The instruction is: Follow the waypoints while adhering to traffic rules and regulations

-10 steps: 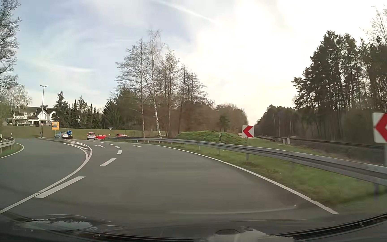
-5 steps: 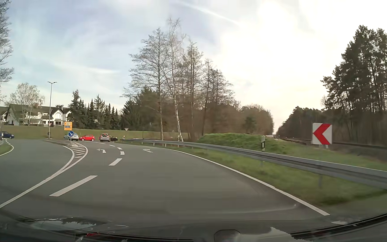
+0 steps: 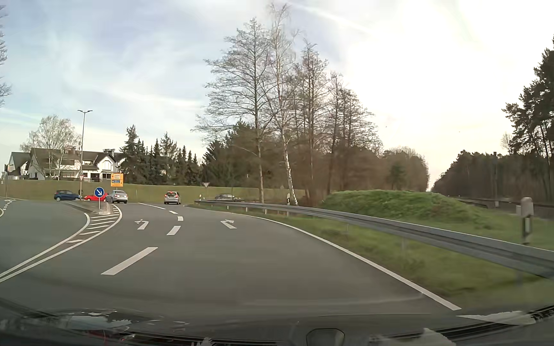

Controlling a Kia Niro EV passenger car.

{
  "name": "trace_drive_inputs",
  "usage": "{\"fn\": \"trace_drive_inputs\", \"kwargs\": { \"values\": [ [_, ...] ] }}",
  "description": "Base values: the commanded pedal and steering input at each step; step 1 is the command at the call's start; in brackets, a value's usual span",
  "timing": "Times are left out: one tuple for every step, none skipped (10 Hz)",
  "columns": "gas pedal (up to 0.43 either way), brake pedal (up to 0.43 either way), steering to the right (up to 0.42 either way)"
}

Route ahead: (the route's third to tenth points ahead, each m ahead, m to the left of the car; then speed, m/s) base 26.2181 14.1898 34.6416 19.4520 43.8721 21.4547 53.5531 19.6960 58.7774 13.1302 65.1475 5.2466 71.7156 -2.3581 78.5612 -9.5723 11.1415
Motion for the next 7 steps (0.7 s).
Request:
{"fn": "trace_drive_inputs", "kwargs": {
  "values": [
    [0.0, 0.098, -0.083],
    [0.0, 0.122, -0.083],
    [0.0, 0.14, -0.083],
    [0.0, 0.159, -0.083],
    [0.0, 0.183, -0.083],
    [0.0, 0.195, -0.082],
    [0.0, 0.195, -0.081]
  ]
}}
